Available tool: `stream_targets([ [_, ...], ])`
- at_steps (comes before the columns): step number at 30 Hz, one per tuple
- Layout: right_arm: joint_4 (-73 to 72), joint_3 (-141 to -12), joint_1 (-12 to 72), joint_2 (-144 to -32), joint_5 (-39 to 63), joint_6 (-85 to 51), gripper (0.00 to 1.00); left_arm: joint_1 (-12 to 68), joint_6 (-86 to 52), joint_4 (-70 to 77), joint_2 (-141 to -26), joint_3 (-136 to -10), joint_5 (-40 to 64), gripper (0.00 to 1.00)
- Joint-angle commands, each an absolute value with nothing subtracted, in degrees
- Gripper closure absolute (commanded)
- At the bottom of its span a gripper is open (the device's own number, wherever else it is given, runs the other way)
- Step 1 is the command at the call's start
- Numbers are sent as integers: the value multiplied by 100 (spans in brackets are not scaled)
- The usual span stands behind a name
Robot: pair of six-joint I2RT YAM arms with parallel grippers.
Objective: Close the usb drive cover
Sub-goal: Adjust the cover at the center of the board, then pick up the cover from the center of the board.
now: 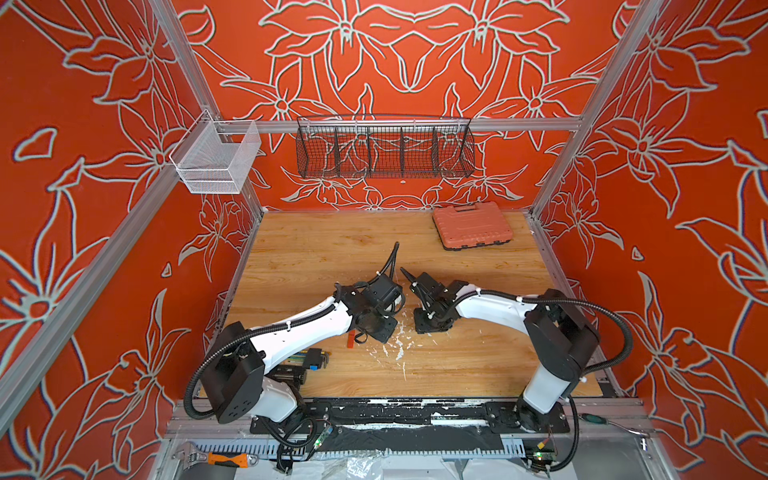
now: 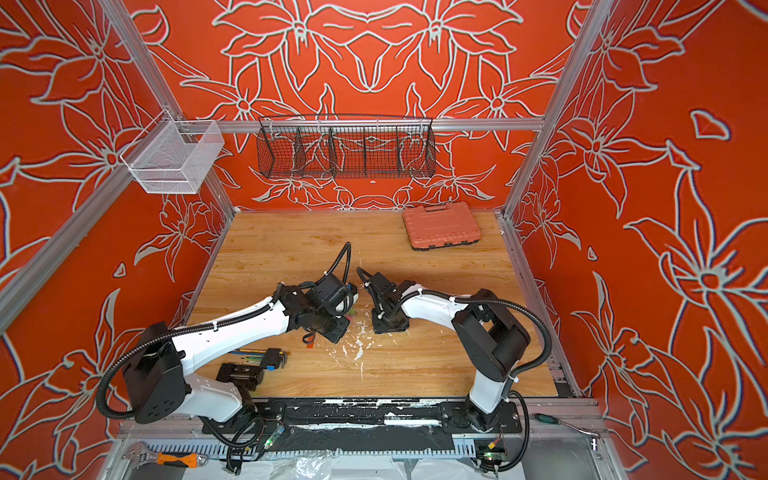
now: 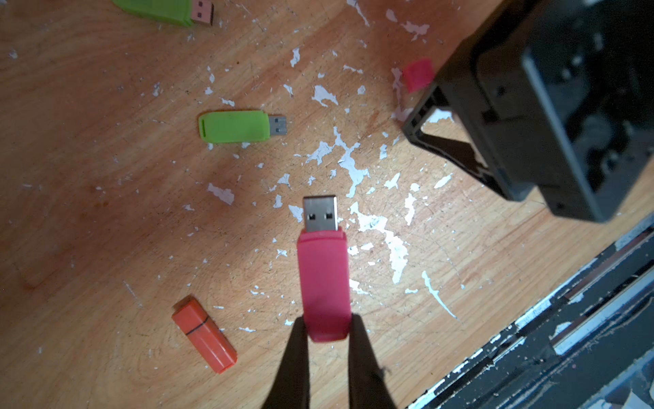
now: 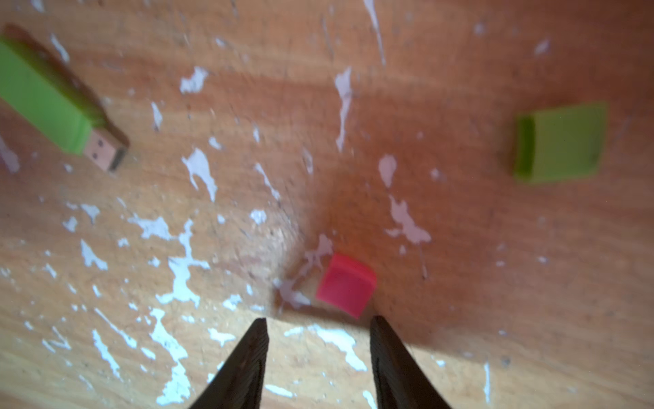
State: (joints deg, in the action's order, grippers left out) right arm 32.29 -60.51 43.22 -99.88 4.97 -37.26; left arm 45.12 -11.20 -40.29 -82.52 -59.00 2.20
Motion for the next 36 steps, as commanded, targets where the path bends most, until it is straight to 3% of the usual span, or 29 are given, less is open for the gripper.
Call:
stream_targets([
  [1,3562,-6195,4320,-10208,228,-3915,51,4544,-1177,-4140,-8063,-5821,226,91],
  [9,3912,-6508,4315,-10495,-176,-3873,52,4544,-1151,-4079,-8098,-5803,263,91],
  [22,3567,-6554,4316,-10677,-187,-4231,72,4544,-1178,-3957,-8037,-5705,378,92],
  [32,3577,-6776,4346,-10903,-183,-4209,68,4544,-1219,-3876,-7954,-5643,475,92],
  [36,3627,-6749,4352,-10924,-243,-4207,72,4544,-1212,-3884,-7949,-5617,447,91],
])
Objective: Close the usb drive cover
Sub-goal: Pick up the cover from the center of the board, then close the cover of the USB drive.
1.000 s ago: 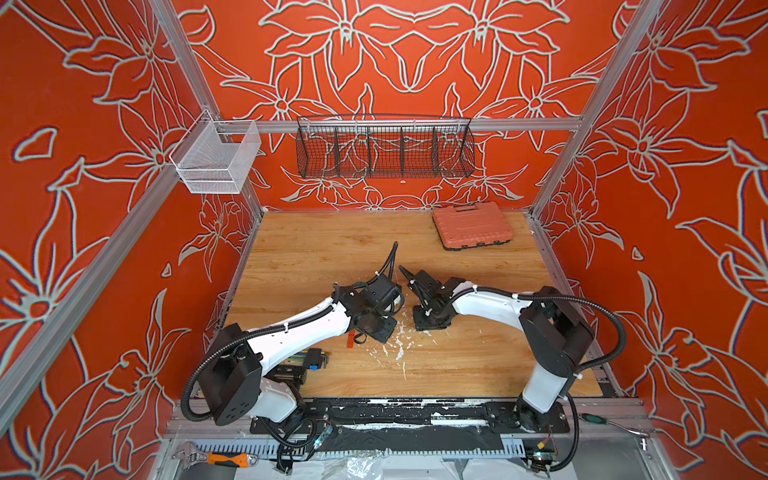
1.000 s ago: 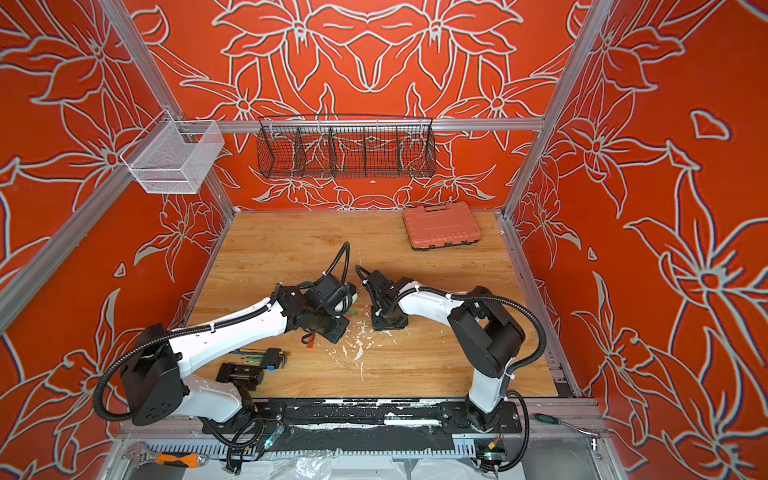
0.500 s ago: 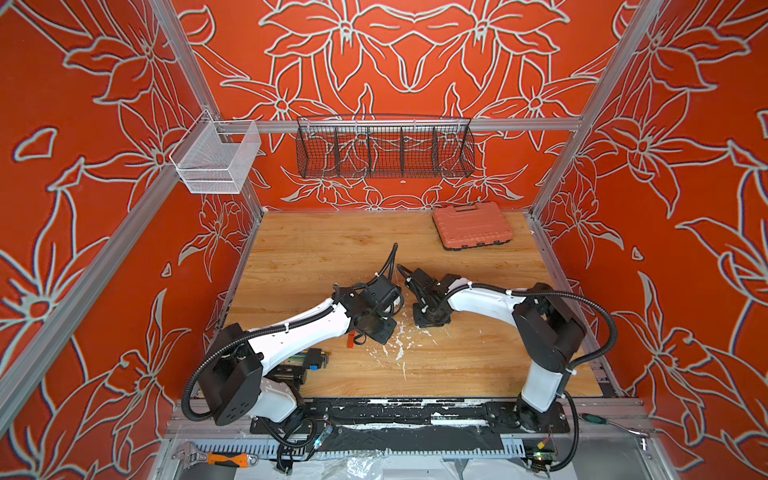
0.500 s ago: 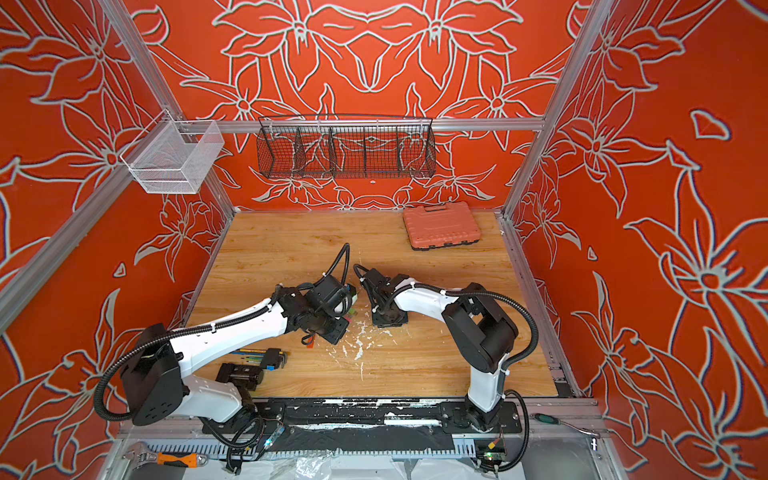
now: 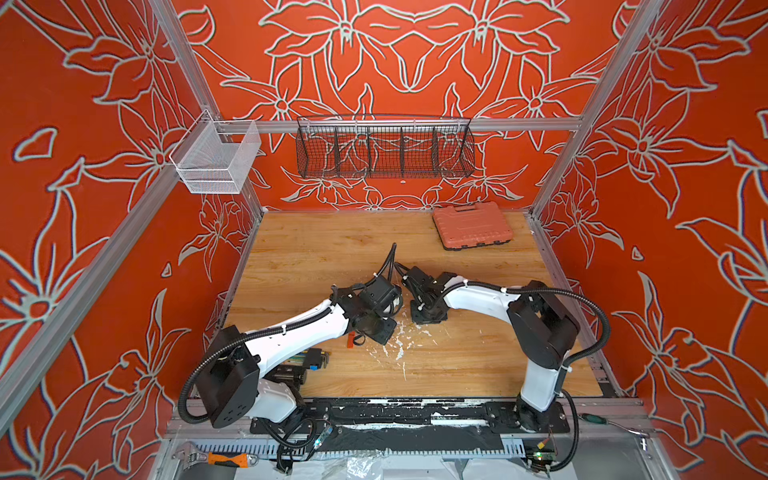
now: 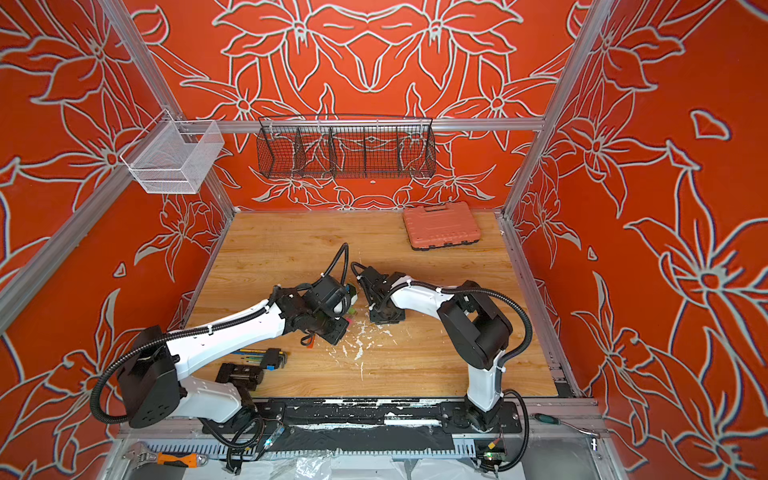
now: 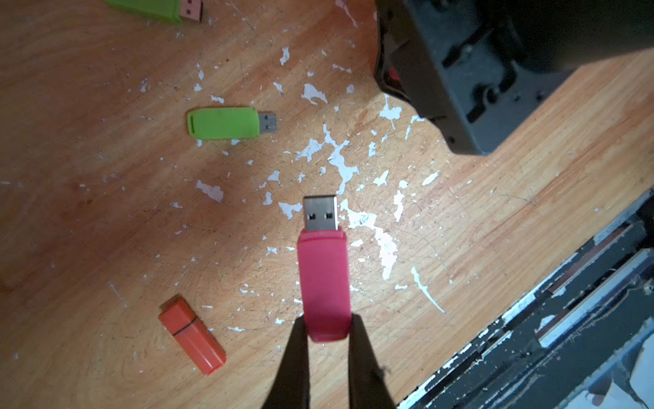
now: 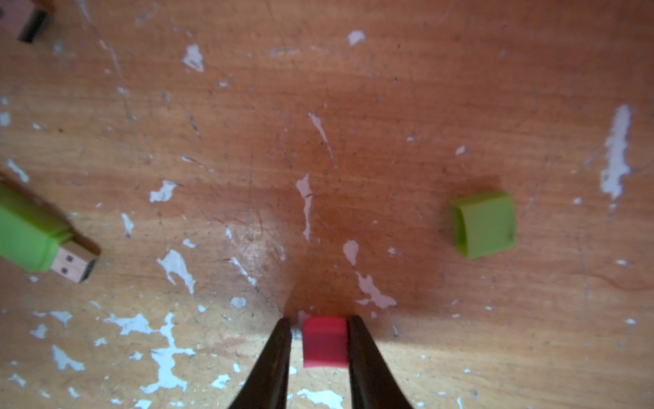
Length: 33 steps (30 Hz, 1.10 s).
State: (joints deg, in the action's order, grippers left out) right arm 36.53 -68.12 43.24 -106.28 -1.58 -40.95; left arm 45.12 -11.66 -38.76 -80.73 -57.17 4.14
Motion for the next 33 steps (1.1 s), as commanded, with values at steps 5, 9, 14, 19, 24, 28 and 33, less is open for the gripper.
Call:
stream_targets([
  [5,3561,-6696,4354,-10947,-239,-4253,80,4544,-1211,-3867,-7969,-5625,483,92],
  [9,3666,-6754,4366,-10943,-369,-4196,85,4544,-1211,-3816,-7923,-5574,536,92],
  [14,3523,-6587,4363,-10437,-580,-4020,91,4543,-1230,-3665,-7789,-5520,791,92],
  [19,2944,-6116,4307,-9227,-521,-3677,93,4357,-1315,-3278,-7504,-5426,1536,93],
  [24,1821,-5355,3869,-7617,849,-3438,93,3656,-1544,-2432,-6984,-5073,3301,92],
  [28,-70,-4484,3235,-6427,2535,-4103,93,3463,-1929,-1416,-6758,-4940,4576,93],
  [33,-1875,-4014,3094,-5739,3670,-4872,93,3419,-2419,-566,-6650,-4992,5148,93],
])
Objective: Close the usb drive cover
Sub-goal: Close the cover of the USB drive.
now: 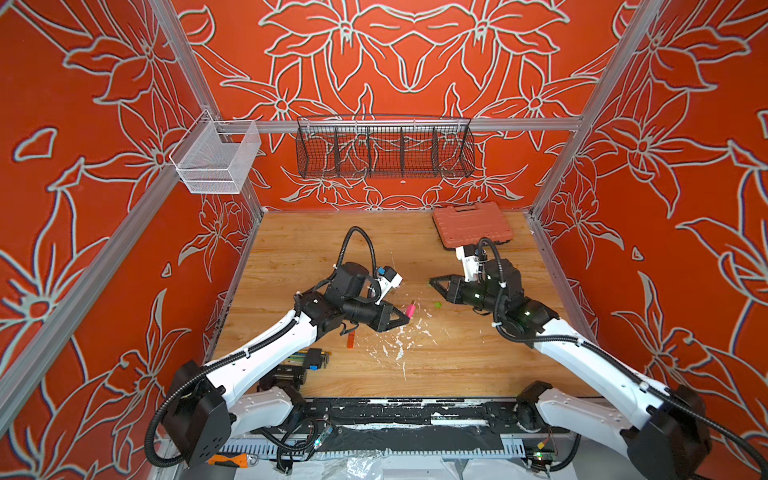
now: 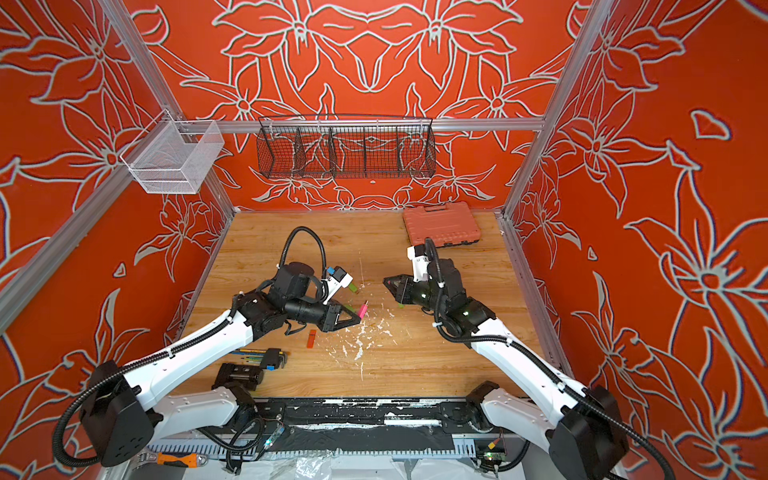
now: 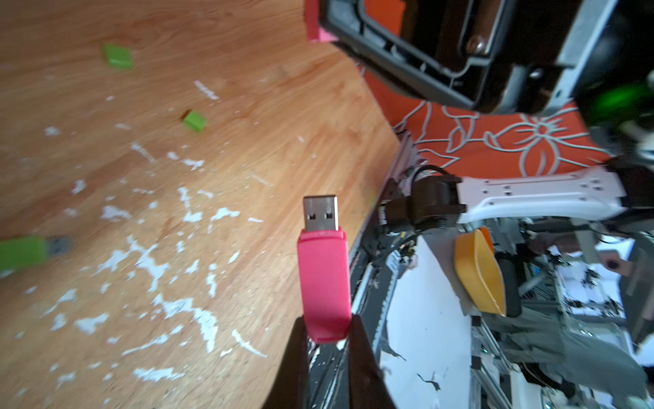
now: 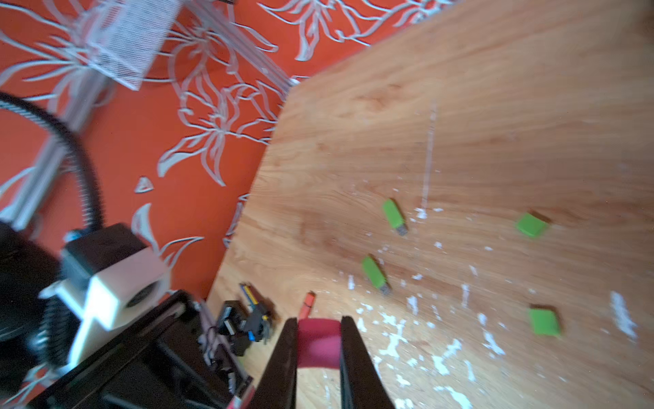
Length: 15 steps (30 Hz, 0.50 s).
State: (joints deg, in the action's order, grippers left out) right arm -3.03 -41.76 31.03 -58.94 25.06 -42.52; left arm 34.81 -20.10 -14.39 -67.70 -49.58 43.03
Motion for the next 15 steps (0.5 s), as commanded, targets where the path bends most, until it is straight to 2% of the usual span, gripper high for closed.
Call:
stream_targets([
  [1,-2205,-3935,3094,-5681,3752,-5044,93,3411,-2521,-398,-6648,-4979,5239,93],
  [4,-3192,-3643,3094,-5557,3926,-5515,93,3410,-2916,184,-6627,-4933,5445,93],
  [11,-4016,-3273,3098,-5362,4178,-5966,94,3403,-3150,548,-6461,-4951,5488,93],
  [15,-3977,-3208,3110,-5233,4235,-5908,95,3402,-3188,637,-6425,-4941,5485,94],
])
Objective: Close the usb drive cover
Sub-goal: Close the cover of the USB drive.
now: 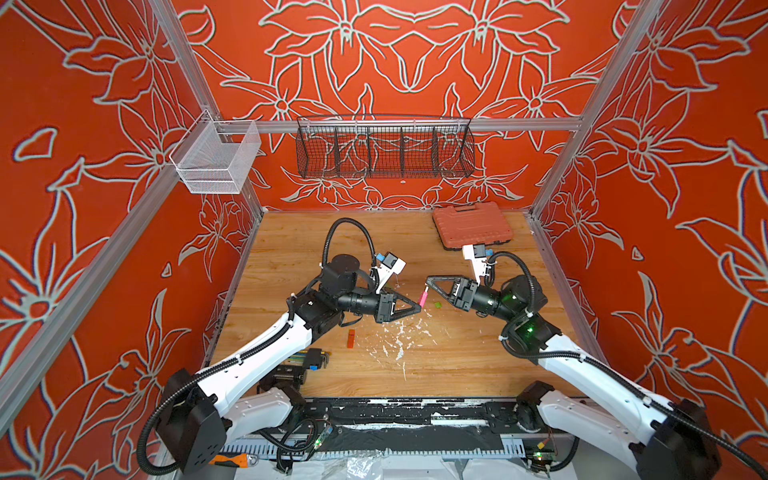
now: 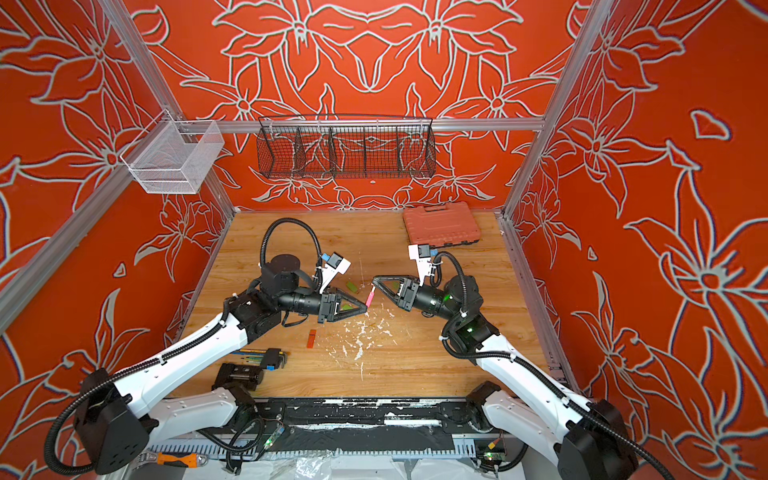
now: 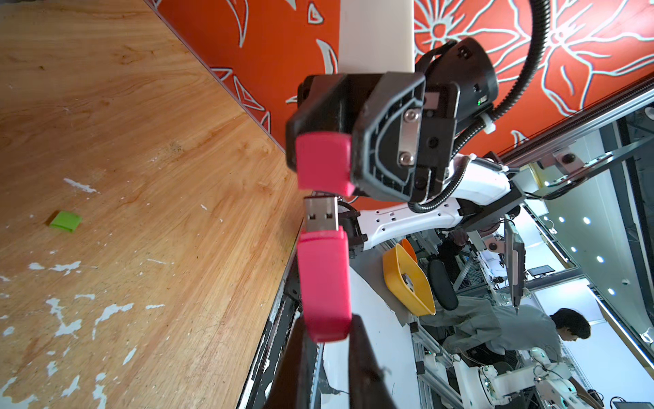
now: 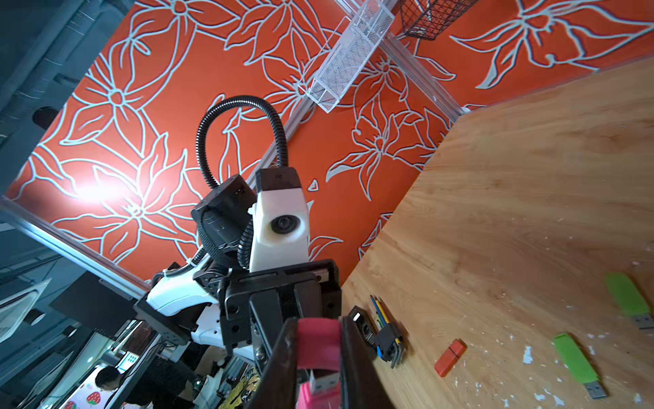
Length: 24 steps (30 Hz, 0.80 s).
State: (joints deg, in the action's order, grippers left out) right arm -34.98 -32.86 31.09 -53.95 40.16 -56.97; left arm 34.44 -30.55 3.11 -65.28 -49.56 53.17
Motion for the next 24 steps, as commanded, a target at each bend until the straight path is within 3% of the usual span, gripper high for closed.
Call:
stream_targets([
  [1,-3900,-3199,3106,-5179,4213,-5870,95,3408,-3190,633,-6416,-4944,5484,94],
  [13,-3797,-3004,3111,-5005,3701,-5545,95,3407,-3431,1063,-6434,-4909,5563,95],
  [24,-4987,-2777,3106,-5063,3344,-5677,96,3410,-3456,1116,-6416,-4837,5570,95],
])
